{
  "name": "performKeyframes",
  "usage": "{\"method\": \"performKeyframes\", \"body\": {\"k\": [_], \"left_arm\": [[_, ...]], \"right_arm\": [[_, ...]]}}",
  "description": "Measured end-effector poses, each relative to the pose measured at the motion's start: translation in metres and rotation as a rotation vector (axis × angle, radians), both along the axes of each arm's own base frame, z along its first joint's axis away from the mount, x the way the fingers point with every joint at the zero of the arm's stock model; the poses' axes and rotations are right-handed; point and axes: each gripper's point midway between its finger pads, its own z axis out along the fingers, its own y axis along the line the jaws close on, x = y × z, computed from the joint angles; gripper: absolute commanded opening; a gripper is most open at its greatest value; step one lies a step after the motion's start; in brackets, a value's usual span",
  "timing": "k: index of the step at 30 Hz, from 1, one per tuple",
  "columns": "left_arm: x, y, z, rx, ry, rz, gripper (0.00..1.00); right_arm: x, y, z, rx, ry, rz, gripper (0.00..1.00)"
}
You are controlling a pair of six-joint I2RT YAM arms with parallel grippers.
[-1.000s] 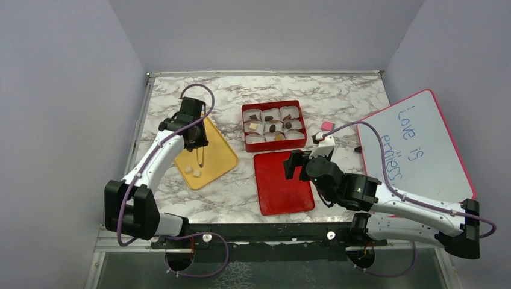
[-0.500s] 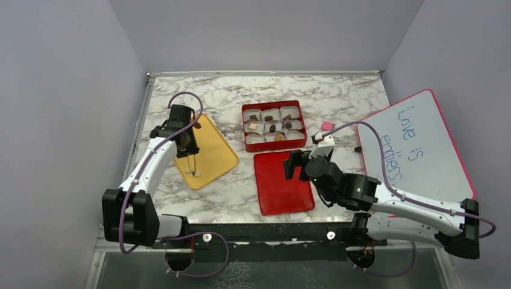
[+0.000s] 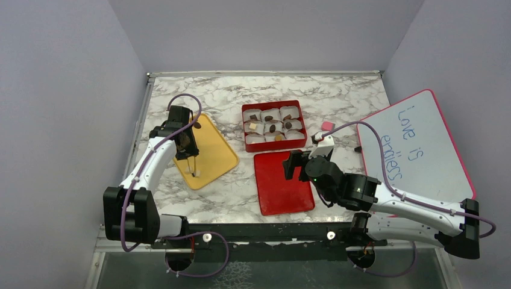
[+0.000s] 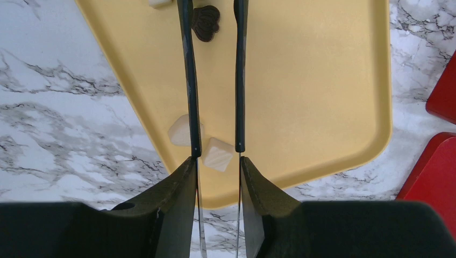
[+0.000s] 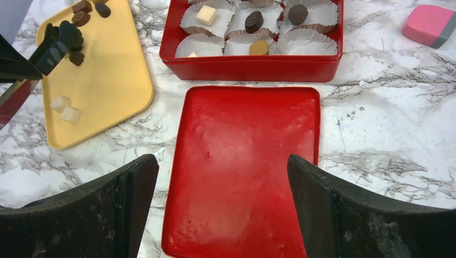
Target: Pack the chocolate
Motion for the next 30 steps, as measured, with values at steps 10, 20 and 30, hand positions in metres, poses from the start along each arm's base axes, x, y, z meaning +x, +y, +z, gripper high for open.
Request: {"method": "performKeyframes", "body": {"k": [10,20,30], "left_arm": [[-0.001,0.004,-0.011,-0.006,0.038,0.014,0.34],[0.003,0.009,-0.024,-0.013,0.061,0.028,0.36],[0.007,0.013,-0.025,-0.015,0.052,0.036,0.38]], "right_arm": [[0.000,0.000,0.000,0.000,0.000,0.000,0.95],[0.000,0.001,0.001,0.006,-0.002,0.001,0.95],[0.001,0.002,0.001,0.003,-0.009,0.005,0.95]]}}
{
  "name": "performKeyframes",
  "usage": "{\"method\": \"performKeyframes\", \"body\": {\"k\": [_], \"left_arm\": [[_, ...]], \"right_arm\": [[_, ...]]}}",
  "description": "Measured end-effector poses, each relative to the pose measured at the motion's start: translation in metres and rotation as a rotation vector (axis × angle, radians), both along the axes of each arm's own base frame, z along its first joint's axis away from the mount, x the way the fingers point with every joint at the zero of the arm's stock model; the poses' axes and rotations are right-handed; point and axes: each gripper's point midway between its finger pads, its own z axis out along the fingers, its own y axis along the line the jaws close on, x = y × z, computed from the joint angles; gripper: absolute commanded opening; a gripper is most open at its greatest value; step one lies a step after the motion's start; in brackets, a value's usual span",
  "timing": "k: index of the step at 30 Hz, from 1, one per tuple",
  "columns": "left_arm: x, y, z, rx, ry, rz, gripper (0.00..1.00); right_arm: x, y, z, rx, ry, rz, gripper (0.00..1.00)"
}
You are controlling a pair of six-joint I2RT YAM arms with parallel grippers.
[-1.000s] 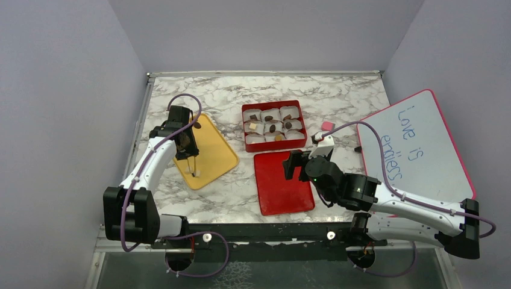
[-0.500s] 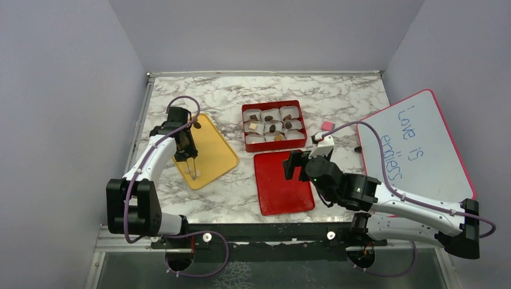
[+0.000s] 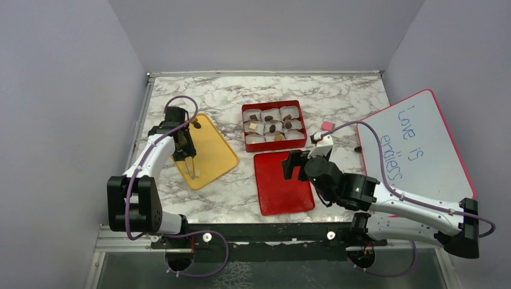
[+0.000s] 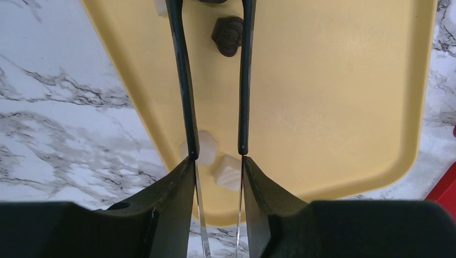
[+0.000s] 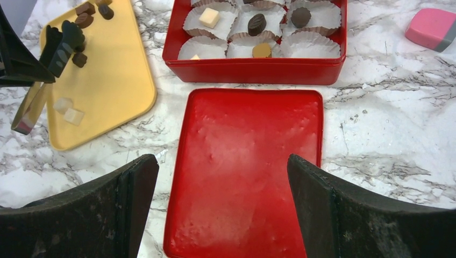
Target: Pack the chocolate
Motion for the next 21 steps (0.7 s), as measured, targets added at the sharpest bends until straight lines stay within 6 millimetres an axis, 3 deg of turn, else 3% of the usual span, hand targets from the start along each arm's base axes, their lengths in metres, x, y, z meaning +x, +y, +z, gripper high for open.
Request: {"method": "performKeyframes", "body": {"k": [5,12,21], "left_arm": [[0.000,0.007,-0.003,0.000,0.007,0.015,0.38],[0.000,0.000,-0.010,-0.034,0.028,-0.002,0.37],[0.003,-0.005,-0.014,-0.059,0.033,-0.023,0.26]], "right_arm": [[0.001,0.002,-0.004,-0.026,0.001,0.006,0.95],[0.003,0.004,-0.005,-0.037,-0.008,0.013,0.95],[0.004,0.005,-0.005,-0.041,-0.012,0.016,0.95]]}}
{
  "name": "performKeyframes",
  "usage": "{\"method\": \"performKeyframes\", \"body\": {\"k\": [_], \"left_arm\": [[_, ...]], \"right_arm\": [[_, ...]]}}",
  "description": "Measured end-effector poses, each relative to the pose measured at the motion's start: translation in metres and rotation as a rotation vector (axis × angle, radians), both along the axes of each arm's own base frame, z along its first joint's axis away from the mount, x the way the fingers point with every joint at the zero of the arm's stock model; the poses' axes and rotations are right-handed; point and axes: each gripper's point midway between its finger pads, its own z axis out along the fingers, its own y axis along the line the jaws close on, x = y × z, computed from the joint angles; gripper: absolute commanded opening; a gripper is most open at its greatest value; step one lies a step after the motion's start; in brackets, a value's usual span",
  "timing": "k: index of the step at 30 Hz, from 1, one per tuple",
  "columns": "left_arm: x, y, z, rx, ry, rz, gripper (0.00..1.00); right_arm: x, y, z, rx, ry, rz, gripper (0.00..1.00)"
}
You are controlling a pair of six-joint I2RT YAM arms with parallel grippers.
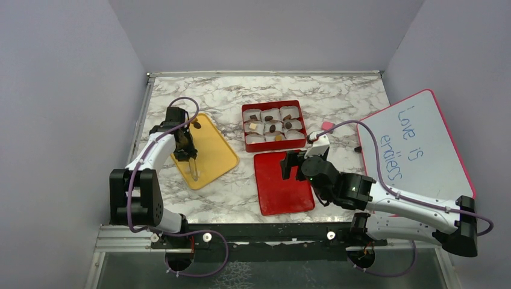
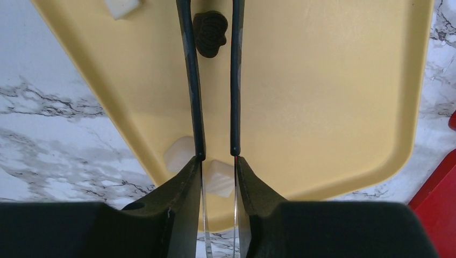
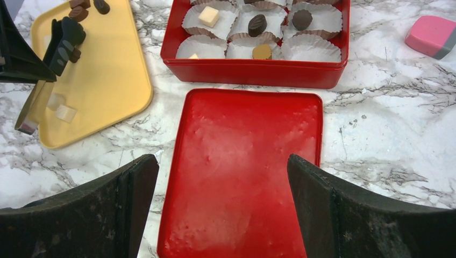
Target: Pack the chocolate
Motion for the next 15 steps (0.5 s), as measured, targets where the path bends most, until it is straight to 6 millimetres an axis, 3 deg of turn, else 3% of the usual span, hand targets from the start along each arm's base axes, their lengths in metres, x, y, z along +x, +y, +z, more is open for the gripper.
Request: {"method": "performKeyframes", "body": {"k": [9,15], "left_arm": [[0.001,-0.005,0.002,-0.025,-0.007,-0.024,0.23],[0.002,-0.011,0.015,-0.054,-0.052,-0.039,0.23]], "right_arm": [[0.000,0.000,0.000,0.000,0.000,0.000,0.95],[0.000,0.001,-0.002,-0.006,0.004,0.001,0.95]]}}
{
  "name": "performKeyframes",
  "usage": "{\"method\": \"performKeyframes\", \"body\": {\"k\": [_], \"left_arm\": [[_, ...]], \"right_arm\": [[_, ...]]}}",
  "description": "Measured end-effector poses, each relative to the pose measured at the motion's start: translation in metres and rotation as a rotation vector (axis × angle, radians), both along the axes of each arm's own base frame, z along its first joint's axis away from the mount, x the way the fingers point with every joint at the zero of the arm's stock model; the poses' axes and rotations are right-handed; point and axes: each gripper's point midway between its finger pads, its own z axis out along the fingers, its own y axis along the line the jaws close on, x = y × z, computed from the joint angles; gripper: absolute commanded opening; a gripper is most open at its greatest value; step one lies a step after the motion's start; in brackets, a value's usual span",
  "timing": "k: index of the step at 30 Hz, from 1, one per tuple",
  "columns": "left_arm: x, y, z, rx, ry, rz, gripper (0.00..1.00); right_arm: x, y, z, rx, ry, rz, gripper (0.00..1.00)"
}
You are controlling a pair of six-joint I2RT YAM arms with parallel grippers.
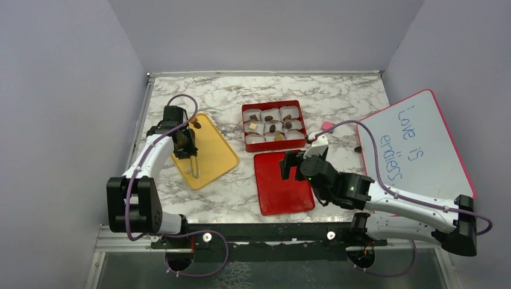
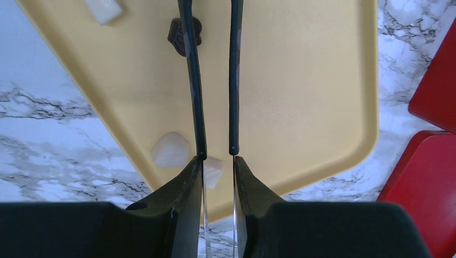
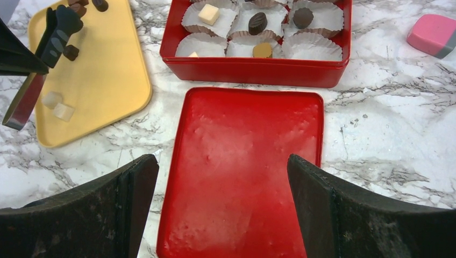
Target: Pack the chocolate
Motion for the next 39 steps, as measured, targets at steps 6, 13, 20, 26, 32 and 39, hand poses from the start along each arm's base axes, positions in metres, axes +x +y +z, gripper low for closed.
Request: {"method": "performKeyframes", "body": {"k": [6,13,20,26,32,39], "left_arm": [[0.009,-0.004,0.018,-0.019,-0.057,-0.009,0.23],[0.013,-0.016,0.031,-0.083,-0.096,-0.046,0.23],[0.015,-0.033,0.043,-0.166,-0.140,-0.105,0.23],[0.019,-0.048,0.061,-0.230,-0.203,-0.160,0.23],[0.022,-0.082,0.077,-0.281,-0.251,-0.263,0.23],[0.020,-0.157,0.092,-0.347,-0.273,-0.463,0.23]], "right_arm": [[0.000,0.002,-0.002,-0.002,0.004,0.004,0.95],[0.000,0.002,-0.002,0.000,0.003,0.004,0.95],[0.001,0.003,-0.001,0.003,0.001,0.004,0.95],[0.001,0.003,-0.001,0.003,0.001,0.004,0.95],[0.001,0.003,0.000,0.006,0.000,0.003,0.95],[-0.001,0.000,0.009,0.035,-0.013,0.003,0.95]]}}
